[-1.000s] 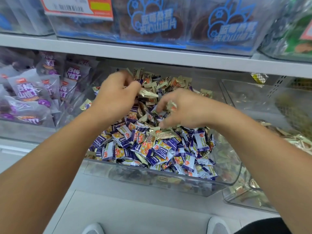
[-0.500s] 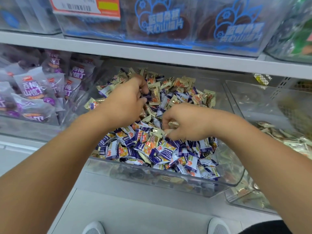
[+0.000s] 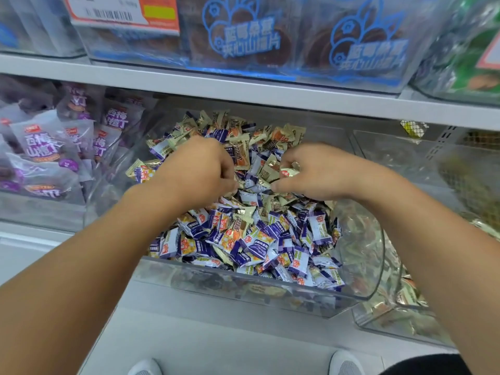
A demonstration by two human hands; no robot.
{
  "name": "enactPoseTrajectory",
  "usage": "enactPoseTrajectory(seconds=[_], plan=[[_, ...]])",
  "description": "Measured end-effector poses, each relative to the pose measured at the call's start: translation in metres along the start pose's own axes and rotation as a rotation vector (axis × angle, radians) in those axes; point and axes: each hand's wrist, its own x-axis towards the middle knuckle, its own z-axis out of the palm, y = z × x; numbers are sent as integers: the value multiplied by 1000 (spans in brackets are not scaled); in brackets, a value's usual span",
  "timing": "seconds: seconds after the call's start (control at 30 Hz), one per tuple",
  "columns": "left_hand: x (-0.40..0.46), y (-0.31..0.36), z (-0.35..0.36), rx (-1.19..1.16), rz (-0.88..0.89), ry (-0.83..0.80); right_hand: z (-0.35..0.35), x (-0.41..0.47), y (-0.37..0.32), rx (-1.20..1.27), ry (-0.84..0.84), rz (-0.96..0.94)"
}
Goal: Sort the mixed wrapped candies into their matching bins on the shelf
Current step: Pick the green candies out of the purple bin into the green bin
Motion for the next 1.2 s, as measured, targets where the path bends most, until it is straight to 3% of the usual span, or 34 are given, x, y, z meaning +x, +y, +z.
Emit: enactPoseTrajectory(seconds=[0.13, 0.27, 0.43, 0.53, 0.63, 0.7, 0.8, 0.93, 1.2], plan=[[-3, -2, -12, -424, -123, 48, 2, 4, 2, -53, 106, 63], [-3, 0, -15, -665, -286, 112, 9, 13, -9, -96, 215, 55], [-9, 3, -17, -925, -314, -51, 24, 18, -25, -171, 151, 101], [-8, 4, -16, -974, -361, -75, 25, 19, -26, -219, 218, 100], [-7, 3, -14, -930, -383, -46, 25, 19, -22, -194, 276, 62], [-5, 3, -13, -876, -381, -32, 22, 19, -17, -111, 212, 31], [-2, 6, -10, -632, -365, 59, 5, 11, -13, 116, 152, 3], [3, 10, 0, -415, -201, 182, -10, -9, -9, 301, 145, 104], [20, 36, 18, 218, 99, 32, -11, -28, 5, 206, 179, 130]])
